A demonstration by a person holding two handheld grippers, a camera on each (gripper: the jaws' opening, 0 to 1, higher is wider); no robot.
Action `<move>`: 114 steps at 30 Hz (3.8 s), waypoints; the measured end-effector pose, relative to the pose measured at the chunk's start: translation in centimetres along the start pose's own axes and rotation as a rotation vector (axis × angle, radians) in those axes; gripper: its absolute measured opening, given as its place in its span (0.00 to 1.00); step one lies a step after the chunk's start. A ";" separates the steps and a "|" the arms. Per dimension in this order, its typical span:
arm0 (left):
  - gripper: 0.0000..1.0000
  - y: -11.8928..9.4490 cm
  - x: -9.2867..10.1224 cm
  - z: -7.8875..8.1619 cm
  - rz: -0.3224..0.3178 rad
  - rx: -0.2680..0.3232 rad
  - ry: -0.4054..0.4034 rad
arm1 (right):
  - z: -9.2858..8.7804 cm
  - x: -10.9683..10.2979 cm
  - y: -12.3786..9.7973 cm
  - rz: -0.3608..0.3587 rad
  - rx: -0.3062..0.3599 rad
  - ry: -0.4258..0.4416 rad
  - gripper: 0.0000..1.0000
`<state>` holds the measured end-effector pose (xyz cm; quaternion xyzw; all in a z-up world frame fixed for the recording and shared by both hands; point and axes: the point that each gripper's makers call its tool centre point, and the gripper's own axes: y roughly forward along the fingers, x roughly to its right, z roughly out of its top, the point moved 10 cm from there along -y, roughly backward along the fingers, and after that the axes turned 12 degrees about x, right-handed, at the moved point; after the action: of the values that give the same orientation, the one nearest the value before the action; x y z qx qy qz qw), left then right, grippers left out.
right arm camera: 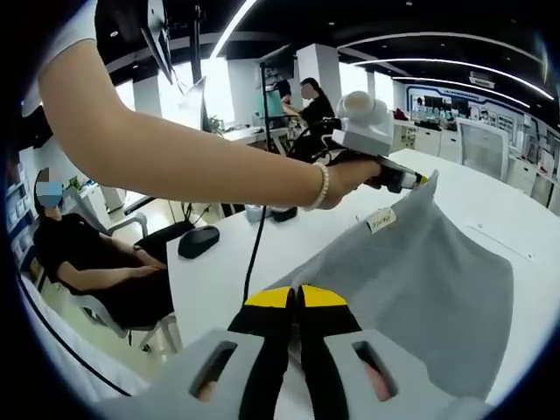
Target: Fold the towel on the table until its edges align and the towel forms a compact rectangular stack.
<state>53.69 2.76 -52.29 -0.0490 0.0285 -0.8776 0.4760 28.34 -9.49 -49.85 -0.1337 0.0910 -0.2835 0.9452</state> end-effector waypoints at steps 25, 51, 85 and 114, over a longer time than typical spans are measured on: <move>0.02 -0.5 -3.9 -4.5 0.024 -0.050 -0.044 | -3.7 0.0 5.5 0.064 -0.081 0.035 0.00; 0.02 -5.8 -3.4 -2.9 0.137 -0.030 -0.071 | -1.5 0.8 3.6 0.048 -0.052 -0.033 0.00; 0.05 -19.0 7.2 -3.8 0.331 -0.121 -0.066 | 2.1 18.4 -3.7 -0.077 -0.093 -0.225 0.00; 0.06 -20.8 10.5 -10.2 0.385 -0.239 -0.144 | -2.3 29.1 0.2 -0.198 -0.196 -0.212 0.00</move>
<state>29.50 5.32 -59.80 -0.1613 0.1071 -0.7554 0.6261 51.82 -26.17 -54.90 -0.2630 0.0042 -0.3493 0.8993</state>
